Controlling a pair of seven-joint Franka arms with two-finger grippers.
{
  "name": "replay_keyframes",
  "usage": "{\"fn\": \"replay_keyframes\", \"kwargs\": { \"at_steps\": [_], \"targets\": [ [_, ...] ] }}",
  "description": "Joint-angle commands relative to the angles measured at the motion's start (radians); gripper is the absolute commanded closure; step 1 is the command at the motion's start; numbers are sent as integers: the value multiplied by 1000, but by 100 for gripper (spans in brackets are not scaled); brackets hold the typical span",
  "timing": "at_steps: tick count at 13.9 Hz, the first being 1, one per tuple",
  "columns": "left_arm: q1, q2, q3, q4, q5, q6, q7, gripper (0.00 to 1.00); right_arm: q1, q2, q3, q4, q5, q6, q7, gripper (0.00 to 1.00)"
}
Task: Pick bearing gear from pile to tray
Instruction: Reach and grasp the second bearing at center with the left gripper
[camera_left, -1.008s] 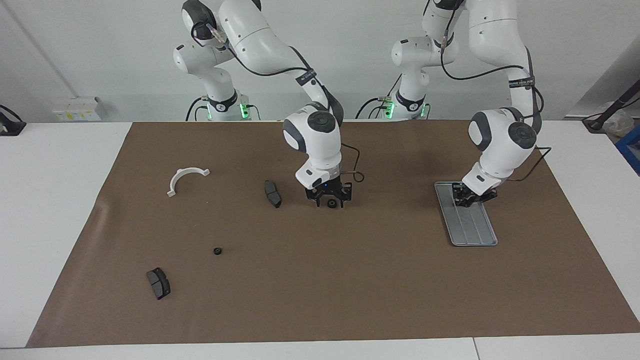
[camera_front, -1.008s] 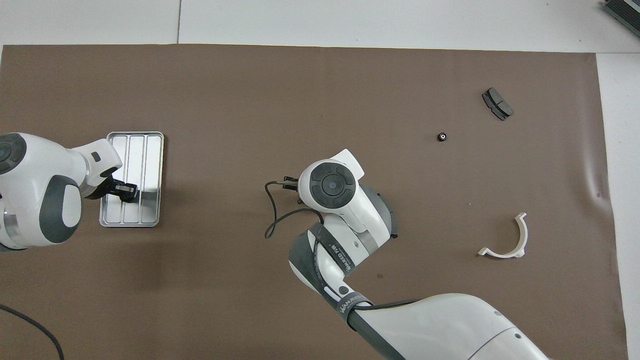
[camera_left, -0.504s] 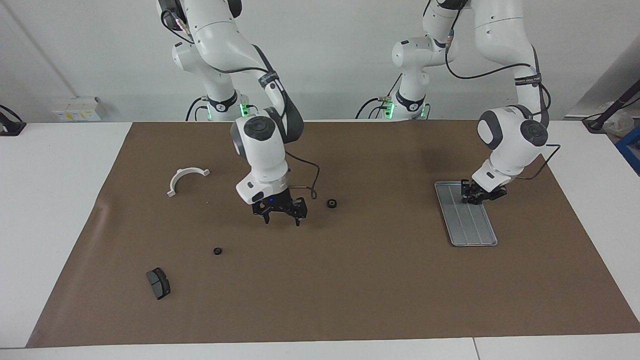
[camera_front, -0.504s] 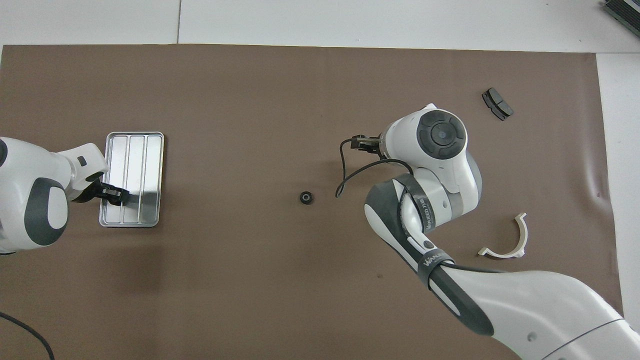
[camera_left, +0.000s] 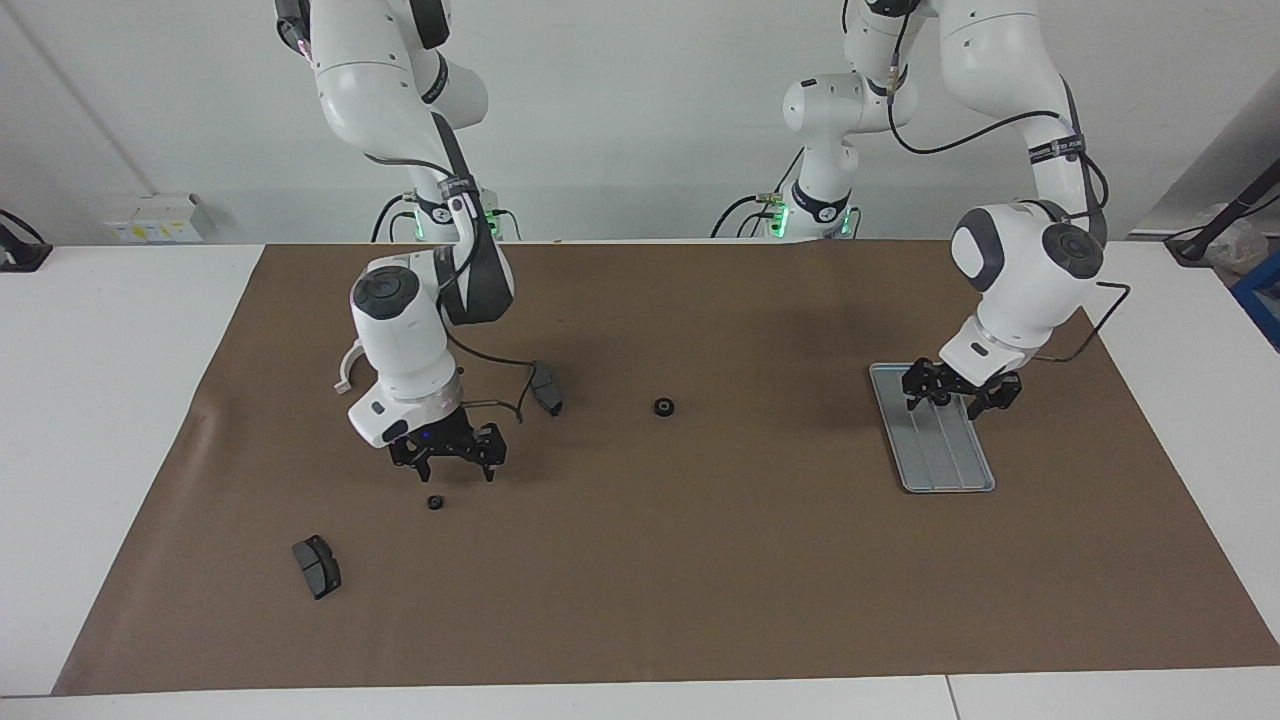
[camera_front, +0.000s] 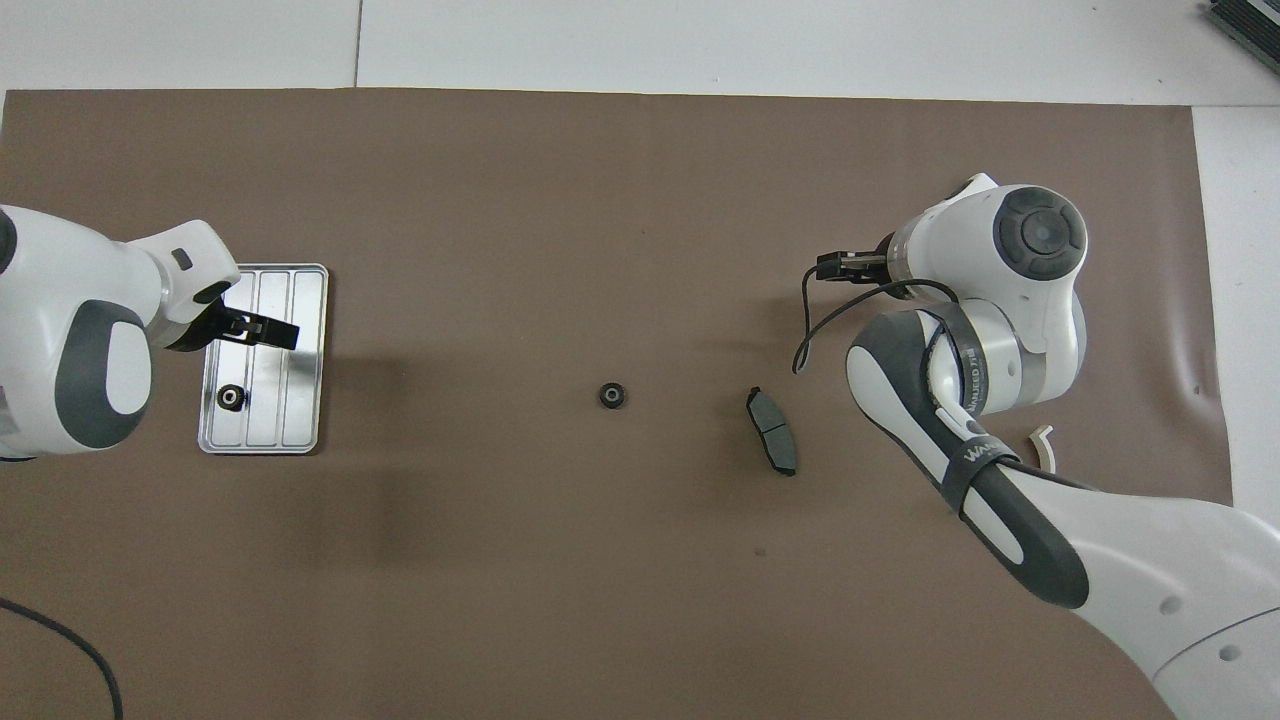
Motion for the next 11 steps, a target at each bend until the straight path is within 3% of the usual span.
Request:
{"fn": "replay_keyframes", "kwargs": {
  "at_steps": [1,5,7,10,11],
  "targets": [
    [-186,15,12,42,-15,-29,-295,0,-32,42,17,-9,-5,82,-49,0],
    [-418,17,15,48,-9,7,-625,0,-61,64,17,-8,-10,116,-87,0],
    [-506,46,17,102,-5,3,-716,0,-78,65,17,-8,-10,118,-130,0],
    [-602,190,18,261,22,-5,-855,0,-76,70,17,-8,-10,116,-131,32],
    [-610,205,18,269,34,4,-859,0,-76,70,17,-9,-10,116,-131,38]
  ]
}}
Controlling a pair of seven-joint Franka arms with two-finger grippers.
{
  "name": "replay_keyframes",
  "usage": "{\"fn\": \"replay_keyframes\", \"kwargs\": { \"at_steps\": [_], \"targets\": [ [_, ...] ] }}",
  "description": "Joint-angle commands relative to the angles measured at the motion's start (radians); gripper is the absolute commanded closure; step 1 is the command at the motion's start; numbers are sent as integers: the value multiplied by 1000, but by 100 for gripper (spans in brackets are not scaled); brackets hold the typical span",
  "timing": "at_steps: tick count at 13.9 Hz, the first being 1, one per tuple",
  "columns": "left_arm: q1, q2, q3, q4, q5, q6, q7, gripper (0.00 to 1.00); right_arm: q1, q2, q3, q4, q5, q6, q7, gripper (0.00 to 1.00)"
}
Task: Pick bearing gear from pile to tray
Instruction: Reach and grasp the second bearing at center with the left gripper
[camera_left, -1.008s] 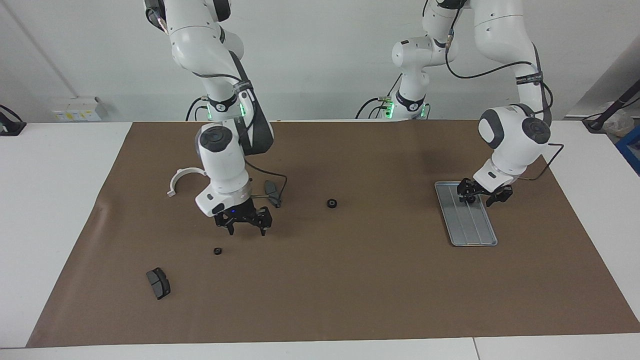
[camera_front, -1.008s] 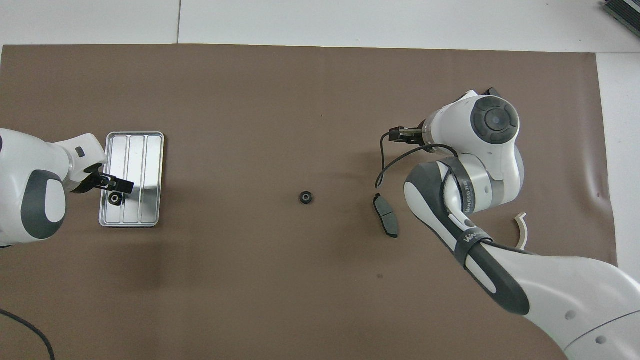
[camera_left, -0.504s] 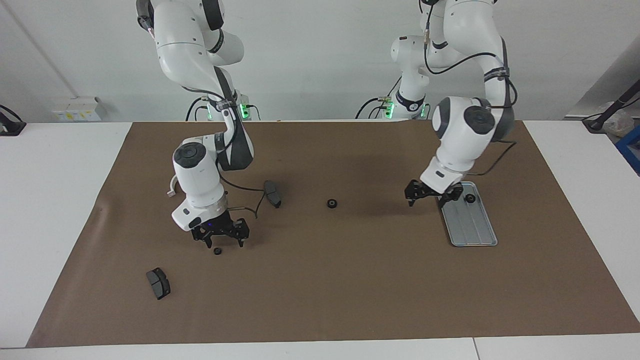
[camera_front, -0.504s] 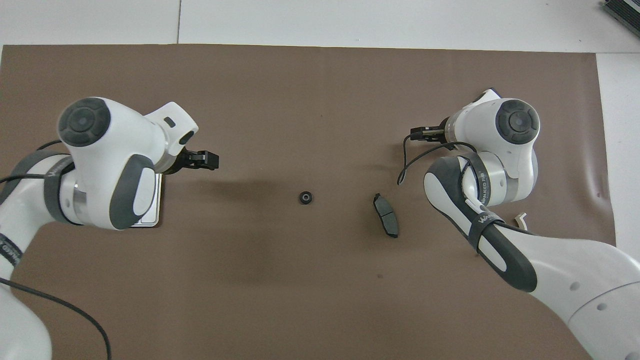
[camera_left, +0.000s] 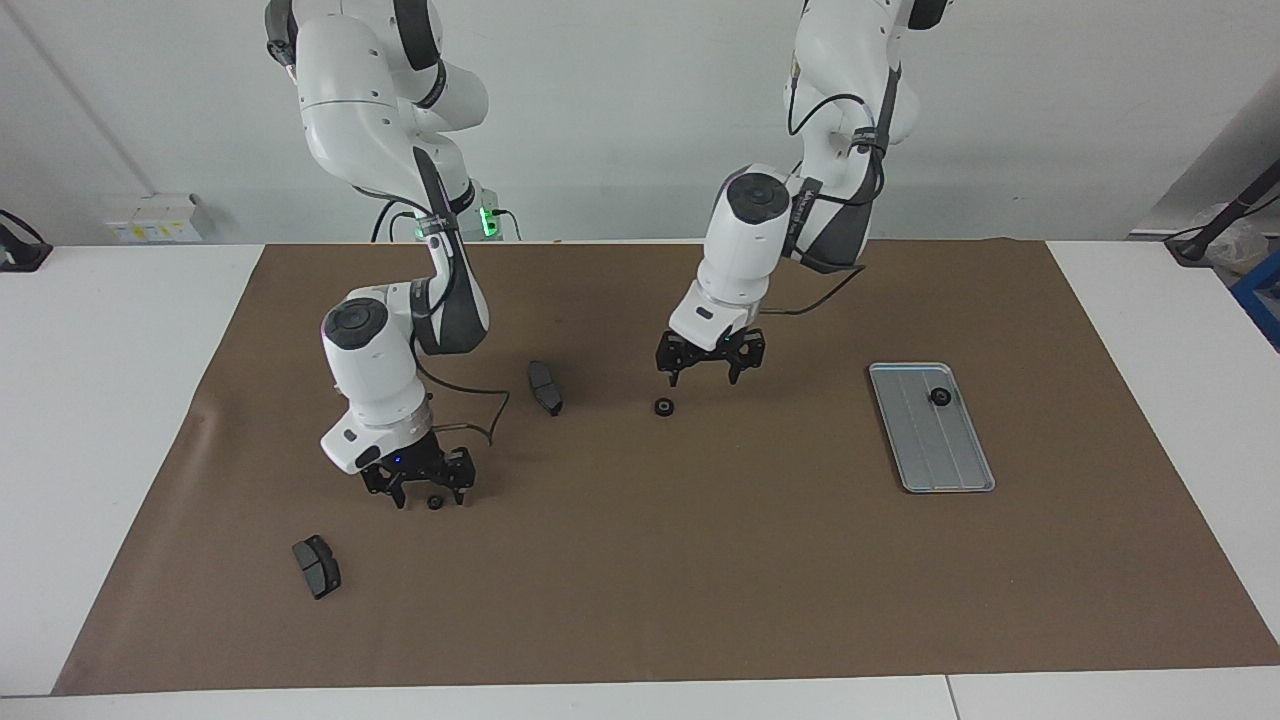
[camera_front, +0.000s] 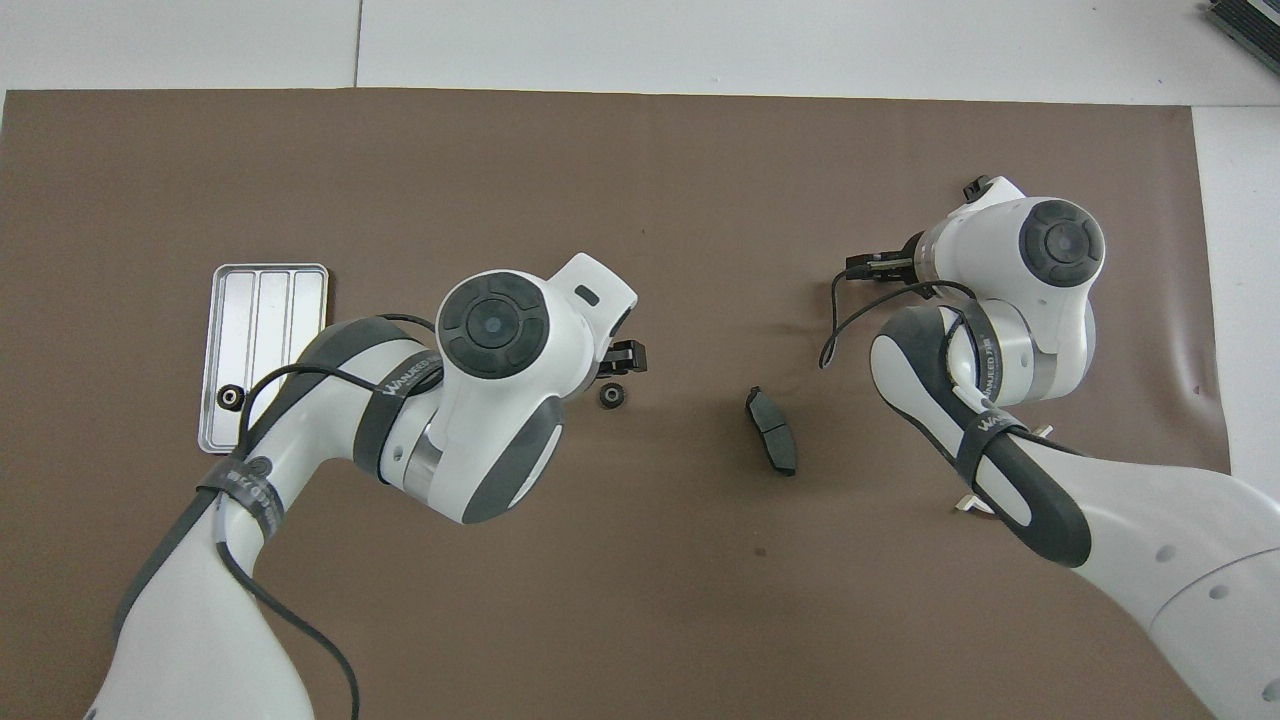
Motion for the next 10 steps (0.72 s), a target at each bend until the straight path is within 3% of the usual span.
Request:
{"fn": "replay_keyframes", "kwargs": {
  "at_steps": [1,7,10],
  "targets": [
    [-38,100,21,91,31,6,-38,4,-14,4,15,-3,-9,16,-18,42],
    [-53,126,21,-3,52,112,-35,14,-14,4,15,-1,-9,16,-18,79],
    [-65,116,19,-38,52,114,-33,21,-14,4,15,-1,-9,14,-16,92]
  ]
}}
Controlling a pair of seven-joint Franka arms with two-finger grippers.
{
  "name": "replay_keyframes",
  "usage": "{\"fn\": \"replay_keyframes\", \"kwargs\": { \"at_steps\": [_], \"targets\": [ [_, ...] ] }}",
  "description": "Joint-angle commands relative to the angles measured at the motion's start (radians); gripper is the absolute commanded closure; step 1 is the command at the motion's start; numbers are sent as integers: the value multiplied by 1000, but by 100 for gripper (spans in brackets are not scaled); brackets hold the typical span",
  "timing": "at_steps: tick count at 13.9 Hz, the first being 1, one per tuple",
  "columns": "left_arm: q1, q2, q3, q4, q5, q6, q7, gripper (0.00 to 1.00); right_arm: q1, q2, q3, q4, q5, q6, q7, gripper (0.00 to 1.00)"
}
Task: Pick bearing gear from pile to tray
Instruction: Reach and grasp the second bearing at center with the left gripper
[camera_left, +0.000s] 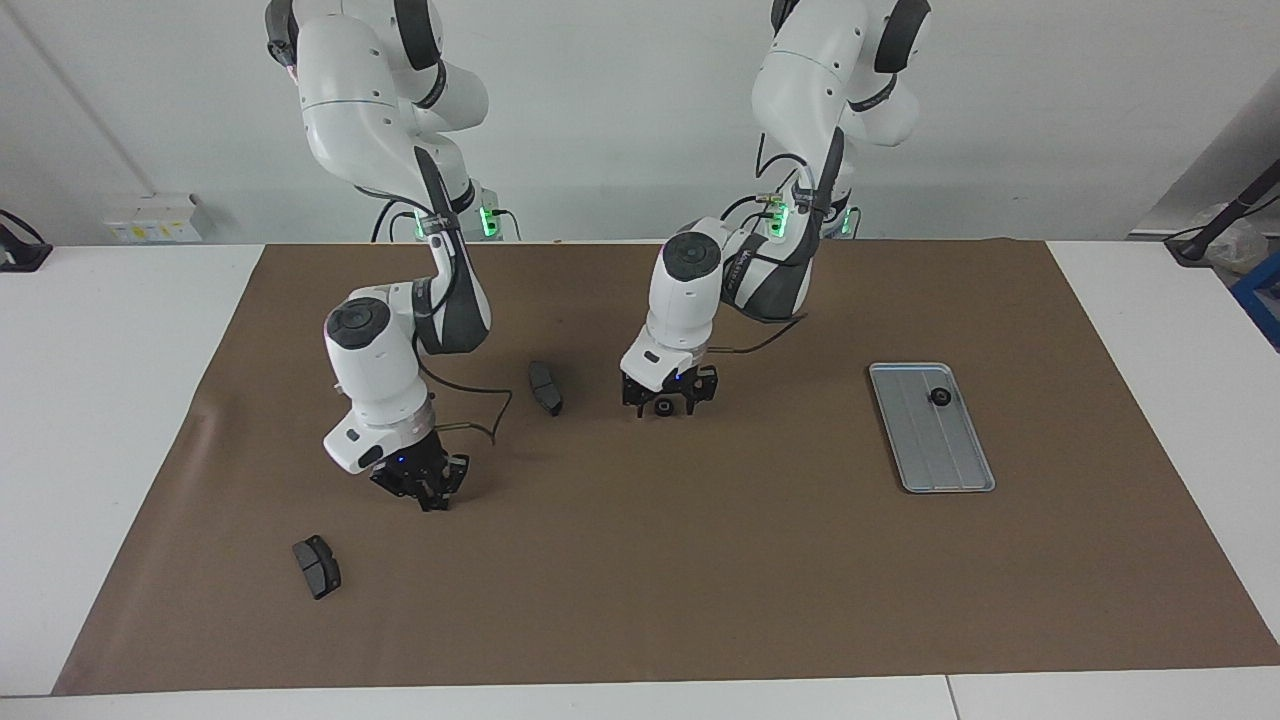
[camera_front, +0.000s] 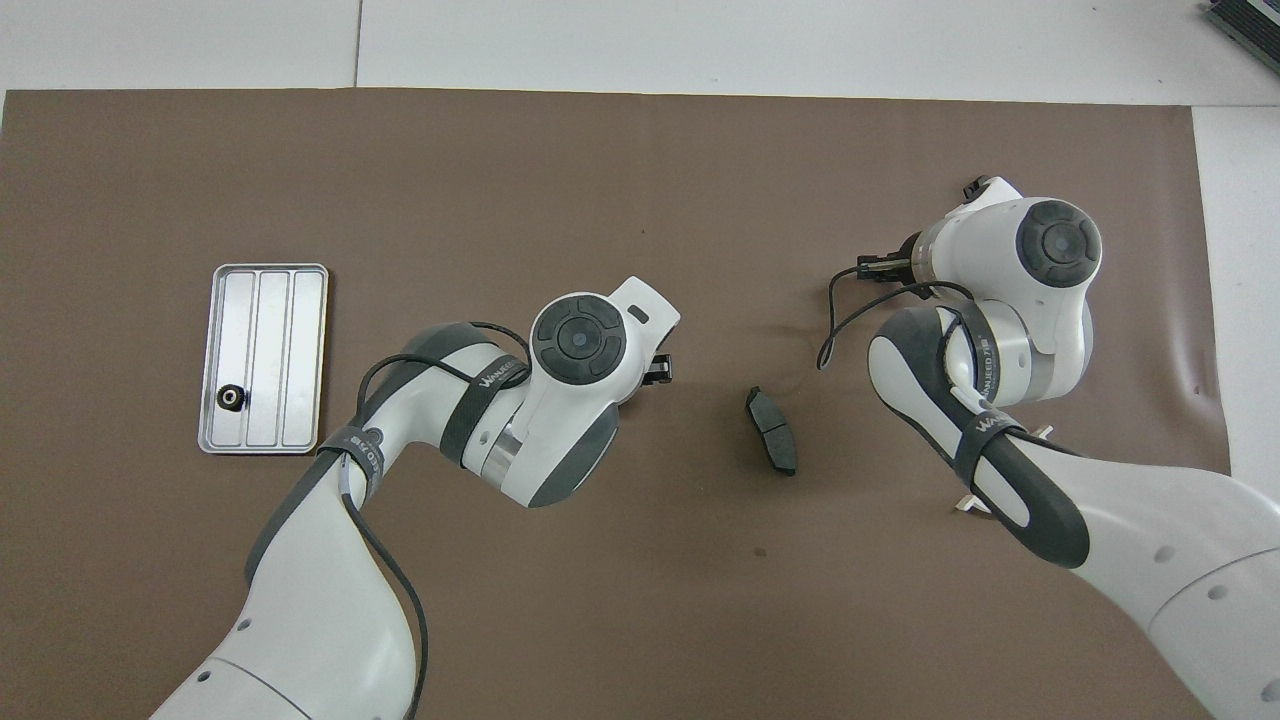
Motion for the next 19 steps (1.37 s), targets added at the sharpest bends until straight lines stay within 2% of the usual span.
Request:
{"fn": "replay_keyframes", "kwargs": {
  "at_steps": [1,6,13,15,19],
  "targets": [
    [-28,-28,15,-56,21,22,-8,24,-13,4,12,-1,-9,14,-16,93],
    [-36,-36,14,-75,21,24,-6,32,-8,-3,12,5,-5,2,-12,96],
    [-42,-45,14,-99,21,25,-3,47,-7,-75,12,3,-2,-59,-9,96],
    [-40,-45,12,-99,21,25,-2,59,-7,-98,12,3,3,-85,-10,96],
    [-40,-44,14,-98,21,39,0,74,-3,-126,14,3,8,-101,-9,96]
  ]
}}
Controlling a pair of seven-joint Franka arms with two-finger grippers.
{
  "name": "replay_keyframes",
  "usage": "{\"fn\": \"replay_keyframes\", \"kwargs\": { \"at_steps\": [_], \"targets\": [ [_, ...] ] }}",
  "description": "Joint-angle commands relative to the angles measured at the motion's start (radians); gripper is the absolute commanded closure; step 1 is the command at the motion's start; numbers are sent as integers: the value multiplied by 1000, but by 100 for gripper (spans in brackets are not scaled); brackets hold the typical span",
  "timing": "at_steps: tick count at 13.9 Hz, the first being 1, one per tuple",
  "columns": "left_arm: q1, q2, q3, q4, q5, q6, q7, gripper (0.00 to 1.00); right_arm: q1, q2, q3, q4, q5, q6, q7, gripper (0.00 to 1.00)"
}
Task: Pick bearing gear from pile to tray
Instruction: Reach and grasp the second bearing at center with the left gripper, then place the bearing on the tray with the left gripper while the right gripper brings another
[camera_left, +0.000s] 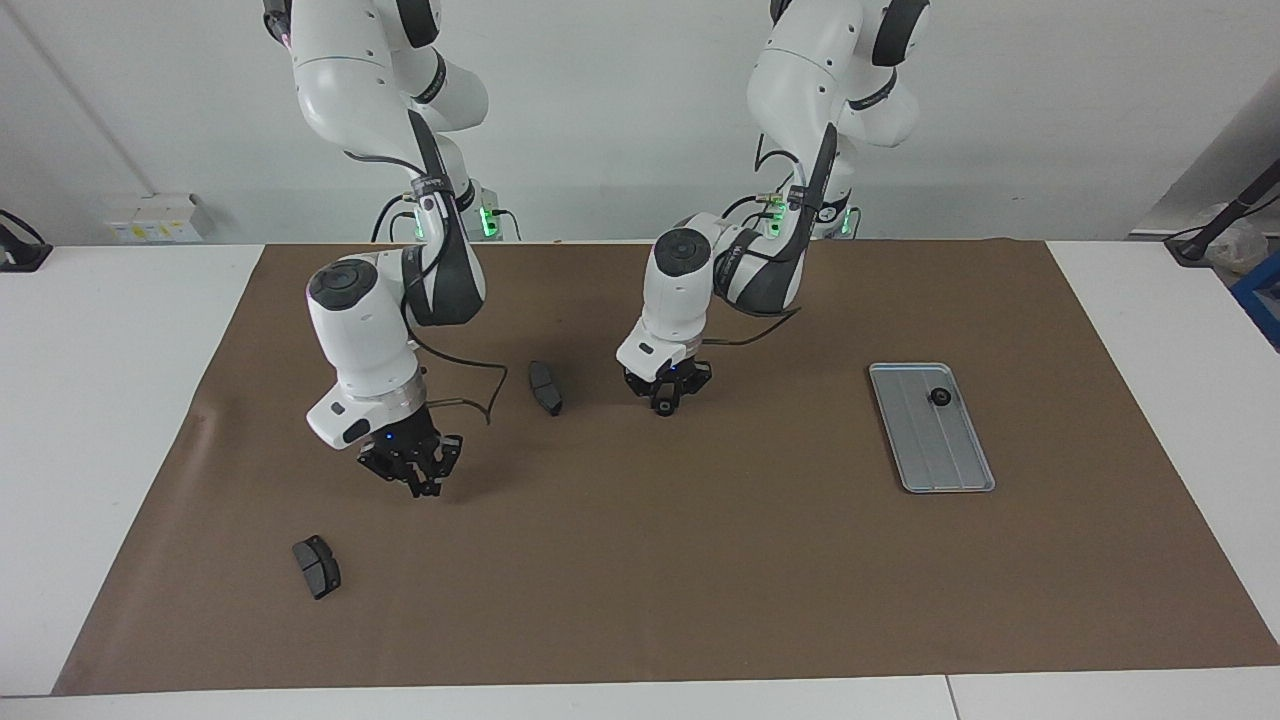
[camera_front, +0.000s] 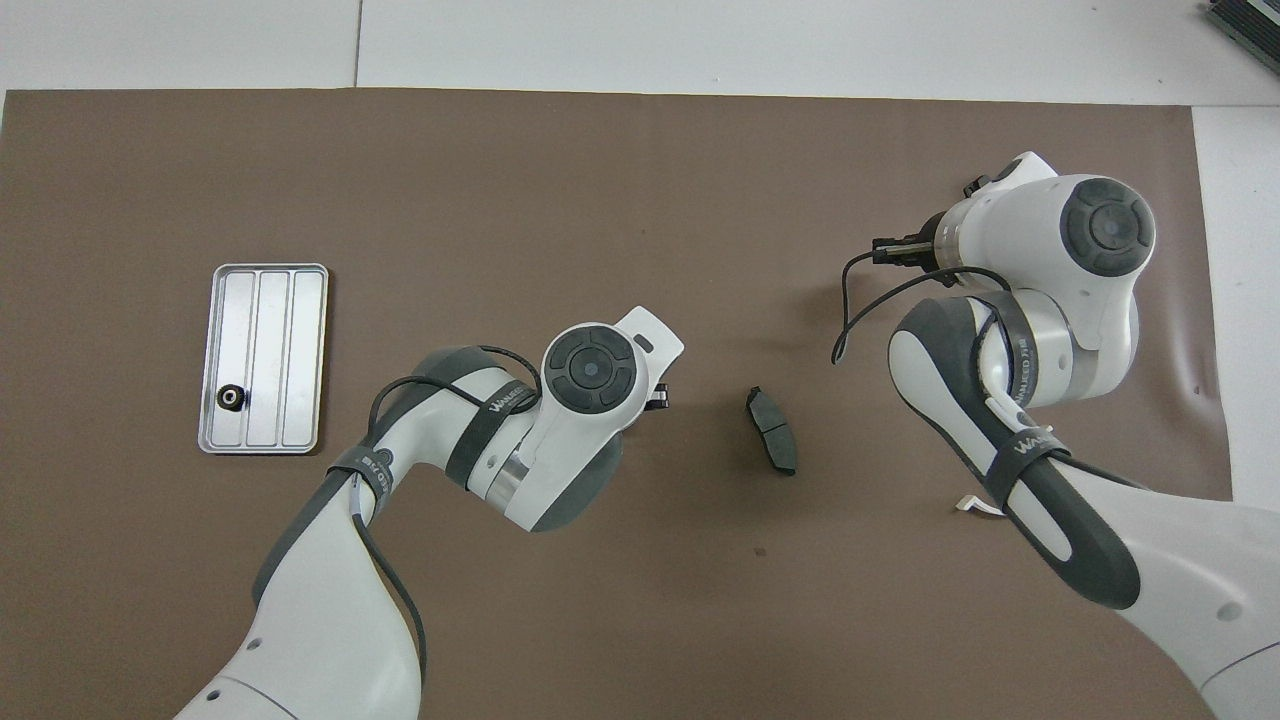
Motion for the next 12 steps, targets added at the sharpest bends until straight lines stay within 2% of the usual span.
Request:
{"fn": "replay_keyframes", "kwargs": {
  "at_steps": [1,5,7,9,12],
  "targets": [
    [-15,-17,10,-36,8,37,-1,77,-5,-22,10,-5,7,-20,-9,96],
    [-6,-12,11,-10,9,22,4,94,1,-41,11,-7,7,-28,-7,96],
    [6,-6,16,41,11,-26,4,97,1,-59,17,-7,7,-55,4,96],
    [70,0,16,114,27,-101,31,97,4,-70,28,-5,7,-84,13,96],
    [236,-59,10,113,15,-165,253,97,40,-73,65,-7,7,-123,127,98]
  ]
}}
